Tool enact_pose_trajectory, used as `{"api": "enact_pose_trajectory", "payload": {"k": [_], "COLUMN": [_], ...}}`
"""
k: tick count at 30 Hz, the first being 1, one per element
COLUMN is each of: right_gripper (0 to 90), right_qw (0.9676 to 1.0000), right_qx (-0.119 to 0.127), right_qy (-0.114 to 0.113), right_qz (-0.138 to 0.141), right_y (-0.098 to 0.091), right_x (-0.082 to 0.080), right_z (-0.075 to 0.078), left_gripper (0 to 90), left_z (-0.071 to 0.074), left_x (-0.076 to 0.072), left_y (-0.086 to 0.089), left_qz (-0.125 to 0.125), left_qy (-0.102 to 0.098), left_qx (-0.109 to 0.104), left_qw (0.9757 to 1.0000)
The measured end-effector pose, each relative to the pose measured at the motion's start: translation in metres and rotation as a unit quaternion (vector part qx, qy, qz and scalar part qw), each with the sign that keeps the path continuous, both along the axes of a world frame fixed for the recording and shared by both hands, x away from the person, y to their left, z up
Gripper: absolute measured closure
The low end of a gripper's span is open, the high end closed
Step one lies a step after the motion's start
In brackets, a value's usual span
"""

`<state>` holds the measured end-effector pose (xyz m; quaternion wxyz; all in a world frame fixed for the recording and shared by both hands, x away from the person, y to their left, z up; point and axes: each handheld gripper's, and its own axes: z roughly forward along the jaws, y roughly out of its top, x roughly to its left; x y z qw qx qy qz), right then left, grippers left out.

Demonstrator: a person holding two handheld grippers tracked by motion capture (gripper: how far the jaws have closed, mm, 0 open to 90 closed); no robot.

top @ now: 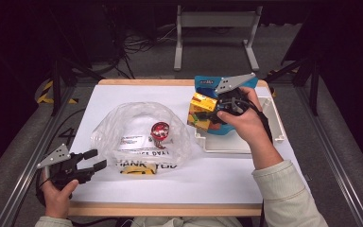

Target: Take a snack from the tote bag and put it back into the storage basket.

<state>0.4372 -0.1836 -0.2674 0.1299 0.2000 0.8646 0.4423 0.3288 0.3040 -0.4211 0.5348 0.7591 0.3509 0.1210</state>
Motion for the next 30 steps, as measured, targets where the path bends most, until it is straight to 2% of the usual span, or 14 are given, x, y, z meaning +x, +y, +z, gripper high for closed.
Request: {"api": "enact_pose_trajectory", "payload": {"k": [16,23,30], "right_gripper": [50.4,50.4,50.4], "right_qw": [0.9994,0.9991,0.9991], "right_qx": [-0.009,-0.016,-0.021], "right_qy": [0.004,0.004,0.012], "right_qz": [-0.034,-0.039,-0.036], "right_y": [-0.031,-0.038,-0.044], "right_x": [0.0,-0.001,0.0], "right_z": [-0.011,-0.019,-0.033], "left_gripper": [36.4,36.4,36.4], "left_z": [0.0,0.0,0.0], "left_x": [0.0,0.0,0.0], "left_y": [0.0,-0.001,-0.001], "left_qz": [0.0,-0.001,-0.001], "left_qy": [-0.001,0.001,0.002], "left_qx": [0.0,0.0,0.0], "left_qw": [1.0,1.0,1.0]}}
